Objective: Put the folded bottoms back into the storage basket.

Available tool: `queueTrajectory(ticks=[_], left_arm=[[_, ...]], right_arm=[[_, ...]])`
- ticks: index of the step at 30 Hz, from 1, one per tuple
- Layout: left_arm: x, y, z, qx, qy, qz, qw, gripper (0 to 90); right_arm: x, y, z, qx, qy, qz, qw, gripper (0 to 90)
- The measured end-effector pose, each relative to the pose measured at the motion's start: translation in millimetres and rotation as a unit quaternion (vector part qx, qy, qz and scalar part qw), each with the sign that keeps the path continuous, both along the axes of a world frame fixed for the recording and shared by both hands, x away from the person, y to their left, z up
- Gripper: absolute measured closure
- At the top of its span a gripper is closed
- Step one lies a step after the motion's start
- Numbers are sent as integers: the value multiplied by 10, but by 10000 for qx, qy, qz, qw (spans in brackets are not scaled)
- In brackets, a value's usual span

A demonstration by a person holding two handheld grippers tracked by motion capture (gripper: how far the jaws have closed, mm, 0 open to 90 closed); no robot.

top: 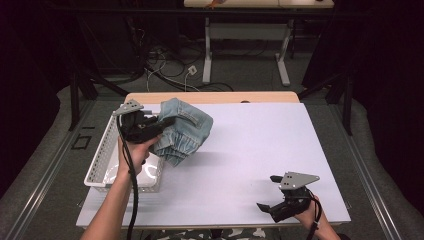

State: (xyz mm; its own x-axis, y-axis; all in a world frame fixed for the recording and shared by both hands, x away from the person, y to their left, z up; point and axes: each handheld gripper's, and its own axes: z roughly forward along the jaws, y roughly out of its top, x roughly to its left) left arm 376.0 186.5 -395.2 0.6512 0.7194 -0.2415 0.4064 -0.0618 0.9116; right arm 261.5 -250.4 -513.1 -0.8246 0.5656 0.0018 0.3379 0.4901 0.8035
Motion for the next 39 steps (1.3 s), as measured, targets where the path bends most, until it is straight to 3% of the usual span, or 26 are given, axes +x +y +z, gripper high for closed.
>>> queueTrajectory(ticks=[16,39], left_arm=[[-43,170,110,-147,-138,165,9997,741],[-99,423,233,-196,-276,523,9981,741]], right_arm=[[0,1,0,-5,-3,-2,10000,25],[3,3,-2,-18,0,7,10000,25]])
